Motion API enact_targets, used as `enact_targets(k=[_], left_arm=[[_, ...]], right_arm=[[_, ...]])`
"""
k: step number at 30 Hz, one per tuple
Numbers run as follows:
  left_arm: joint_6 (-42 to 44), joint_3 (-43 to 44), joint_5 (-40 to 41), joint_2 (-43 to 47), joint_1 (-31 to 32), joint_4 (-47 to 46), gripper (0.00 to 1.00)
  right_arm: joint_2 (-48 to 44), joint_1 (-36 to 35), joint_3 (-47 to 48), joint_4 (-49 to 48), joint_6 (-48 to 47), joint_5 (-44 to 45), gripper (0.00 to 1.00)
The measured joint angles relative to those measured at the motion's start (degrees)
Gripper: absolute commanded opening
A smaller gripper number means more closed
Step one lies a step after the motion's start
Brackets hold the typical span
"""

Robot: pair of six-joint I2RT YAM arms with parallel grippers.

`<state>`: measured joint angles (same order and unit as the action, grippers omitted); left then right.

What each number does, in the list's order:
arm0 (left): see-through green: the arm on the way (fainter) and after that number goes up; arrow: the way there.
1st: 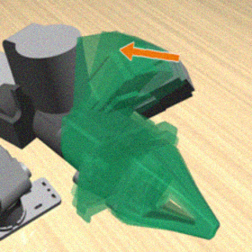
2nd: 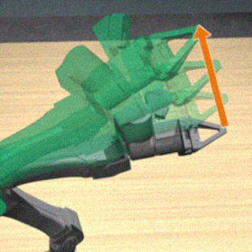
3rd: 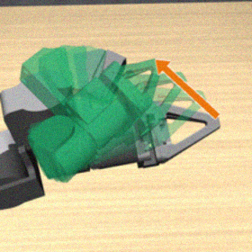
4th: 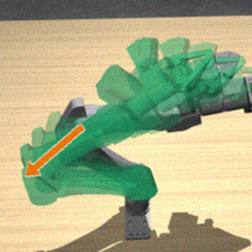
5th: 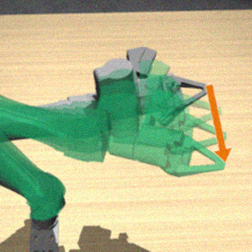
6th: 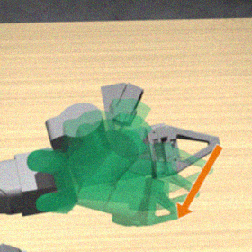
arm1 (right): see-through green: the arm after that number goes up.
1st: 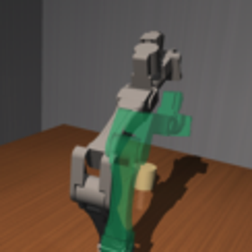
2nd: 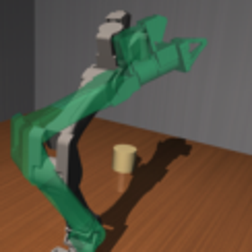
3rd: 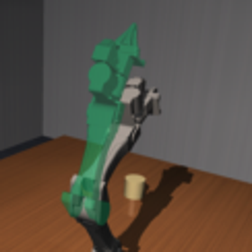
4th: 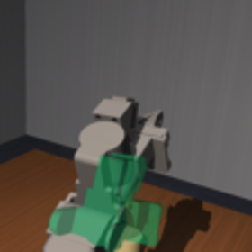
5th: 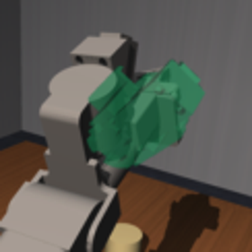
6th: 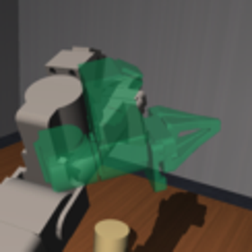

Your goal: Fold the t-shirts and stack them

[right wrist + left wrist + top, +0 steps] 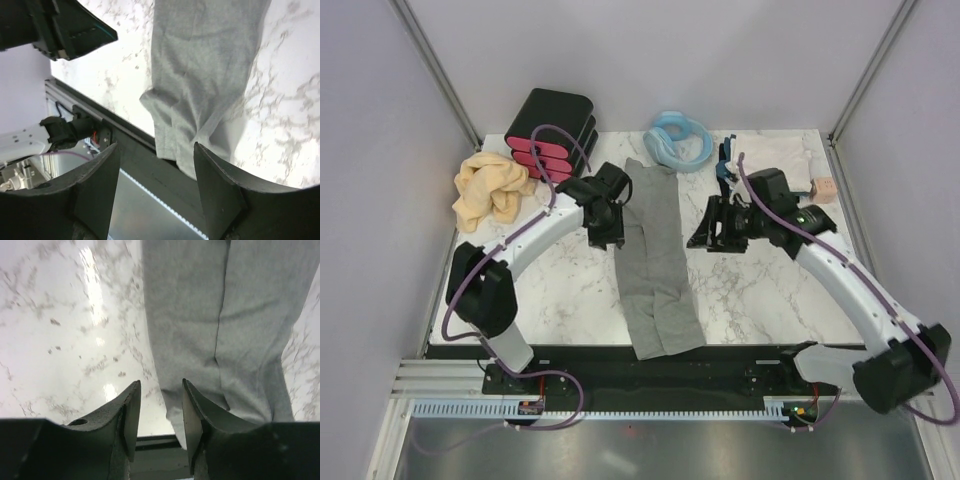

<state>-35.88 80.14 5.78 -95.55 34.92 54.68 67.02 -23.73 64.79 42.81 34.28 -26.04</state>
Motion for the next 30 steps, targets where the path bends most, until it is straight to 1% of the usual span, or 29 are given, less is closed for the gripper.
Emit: enact_targets(k=[3,4,5,6,8,9,11,14,20,22,25,30], left_arm=[[1.31,5.20,0.04,-4.31,-3.48,-0.20,0.45],[2.01,8.59,-0.07,-7.32,-4.39,-0.20,0.45],[2.69,11.43,-0.09,-10.03,-4.96,-1.11,0.42],[3.17,13.53,-0.07,-12.13,-5.29,-1.64,0.37],[4.59,19.04,-0.33,-17.33,-5.88,-1.84,0.07],[5.25,21.42,-0.37,-19.39,-6.05,-1.64,0.02],[6.54,27.43,-0.74,-24.09,-6.64,-0.35,0.02],[6.78,35.15,-1.86,-29.81,-7.52,0.57,0.02],[6.78,44.96,-4.63,-38.32,-9.81,2.51,0.02],[6.78,46.73,-5.33,-40.81,-10.38,2.58,0.02],[6.82,46.99,-6.32,-43.47,-10.95,3.08,0.02],[6.82,46.51,-6.84,-46.18,-10.95,3.65,0.02]], right_arm=[[10.36,-1.14,6.73,0.37,-3.58,2.71,0.60],[14.23,-1.49,9.75,0.70,-4.81,4.02,0.40],[19.02,-1.88,13.55,0.61,-6.16,5.57,0.12],[22.56,-2.12,16.15,0.26,-7.69,6.64,0.00],[30.82,-2.38,23.71,0.66,-9.88,9.79,0.00],[34.80,-2.38,27.34,0.87,-10.75,11.39,0.00],[41.86,-2.38,33.83,0.70,-12.28,14.53,0.00],[50.18,-2.34,40.59,0.79,-14.23,17.88,0.00],[61.48,-2.71,46.88,0.90,-16.65,20.85,0.00],[64.15,-3.10,47.52,0.87,-17.27,21.40,0.00],[67.06,-3.89,47.67,0.96,-18.21,21.94,0.00],[68.94,-4.76,50.05,1.42,-19.39,21.99,0.00]])
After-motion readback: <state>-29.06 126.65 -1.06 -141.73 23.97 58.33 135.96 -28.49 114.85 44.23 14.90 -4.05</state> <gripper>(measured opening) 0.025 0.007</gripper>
